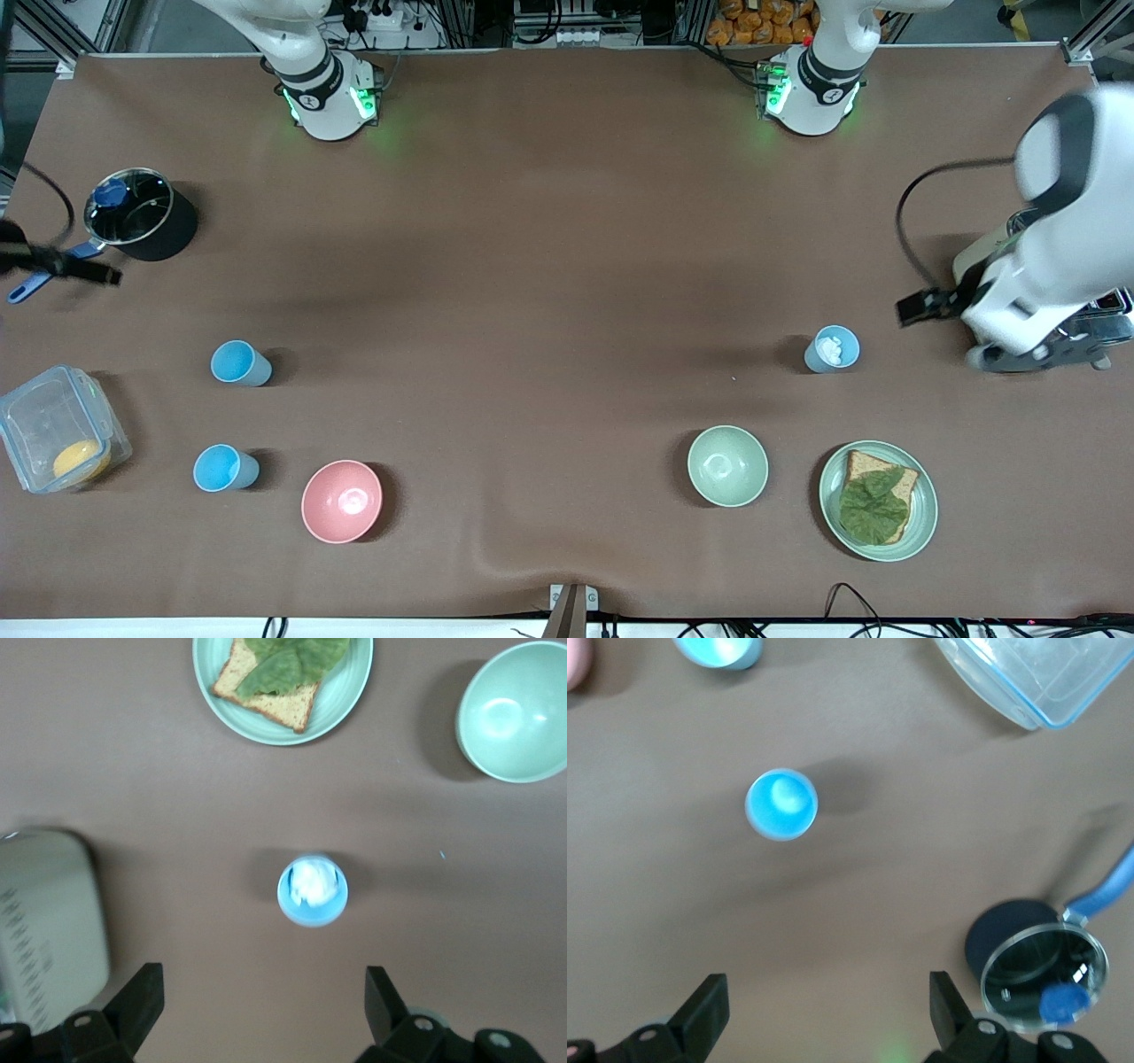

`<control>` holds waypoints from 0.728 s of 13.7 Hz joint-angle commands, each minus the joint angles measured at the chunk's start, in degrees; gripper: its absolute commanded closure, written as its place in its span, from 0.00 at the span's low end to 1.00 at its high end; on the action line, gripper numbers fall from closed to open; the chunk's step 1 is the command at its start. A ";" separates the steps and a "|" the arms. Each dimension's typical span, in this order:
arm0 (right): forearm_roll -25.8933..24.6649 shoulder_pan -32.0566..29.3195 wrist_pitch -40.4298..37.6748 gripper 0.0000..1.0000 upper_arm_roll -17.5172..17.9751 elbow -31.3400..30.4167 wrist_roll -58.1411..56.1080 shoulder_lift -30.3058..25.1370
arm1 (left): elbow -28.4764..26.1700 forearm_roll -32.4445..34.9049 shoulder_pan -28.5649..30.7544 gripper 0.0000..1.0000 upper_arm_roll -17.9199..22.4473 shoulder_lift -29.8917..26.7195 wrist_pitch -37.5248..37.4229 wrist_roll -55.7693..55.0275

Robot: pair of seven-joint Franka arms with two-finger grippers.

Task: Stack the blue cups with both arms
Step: 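Reach the left gripper to the toaster cup while the right gripper reaches another cup, then close the left gripper on its blue cup while the right gripper grasps another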

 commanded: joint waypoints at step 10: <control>0.70 1.41 14.64 0.00 1.26 1.96 -2.27 18.69 | -14.89 -1.08 1.73 0.00 0.00 8.91 23.83 0.56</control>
